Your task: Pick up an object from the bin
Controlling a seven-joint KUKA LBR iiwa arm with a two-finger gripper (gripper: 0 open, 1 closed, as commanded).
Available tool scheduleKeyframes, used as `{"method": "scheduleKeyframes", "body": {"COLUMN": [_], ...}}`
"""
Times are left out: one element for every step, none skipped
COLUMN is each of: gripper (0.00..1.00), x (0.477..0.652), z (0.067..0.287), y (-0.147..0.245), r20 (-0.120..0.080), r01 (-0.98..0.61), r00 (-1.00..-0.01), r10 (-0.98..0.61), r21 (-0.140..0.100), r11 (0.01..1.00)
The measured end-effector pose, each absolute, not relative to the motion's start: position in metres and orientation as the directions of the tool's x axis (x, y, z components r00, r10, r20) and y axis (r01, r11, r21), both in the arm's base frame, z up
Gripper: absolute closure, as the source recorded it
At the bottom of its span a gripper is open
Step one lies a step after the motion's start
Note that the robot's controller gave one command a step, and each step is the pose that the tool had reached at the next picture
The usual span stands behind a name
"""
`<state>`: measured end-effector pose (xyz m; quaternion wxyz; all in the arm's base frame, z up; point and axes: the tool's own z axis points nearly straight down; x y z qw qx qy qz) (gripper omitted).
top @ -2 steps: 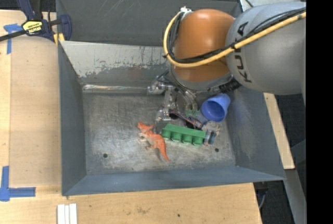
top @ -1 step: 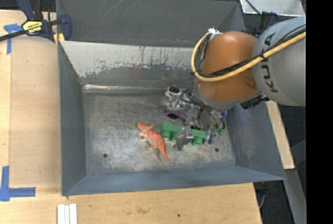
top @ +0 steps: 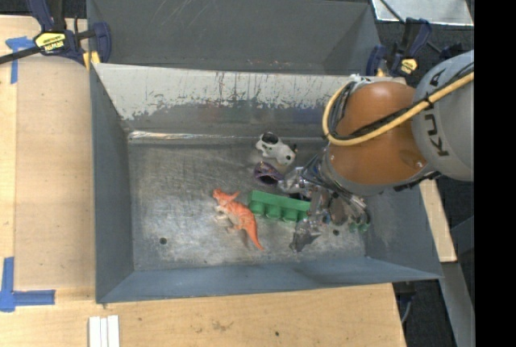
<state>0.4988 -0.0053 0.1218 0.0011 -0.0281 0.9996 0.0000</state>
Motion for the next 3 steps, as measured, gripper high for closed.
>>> {"method": "scheduleKeyframes", "body": {"gripper": [0.00,1.00,1.00], "x": [0.509,0.525,0.525], "z": [0.071,0.076,0.076], "y": [0.012,0.015,0.015], "r20": [-0.002,-0.024,-0.024], "r01": [0.095,0.071,0.071], "r00": [-0.995,-0.997,-0.997], "r10": [0.095,0.071,0.071], "r21": [0.000,0.001,0.001], "r11": [0.995,0.997,0.997]}}
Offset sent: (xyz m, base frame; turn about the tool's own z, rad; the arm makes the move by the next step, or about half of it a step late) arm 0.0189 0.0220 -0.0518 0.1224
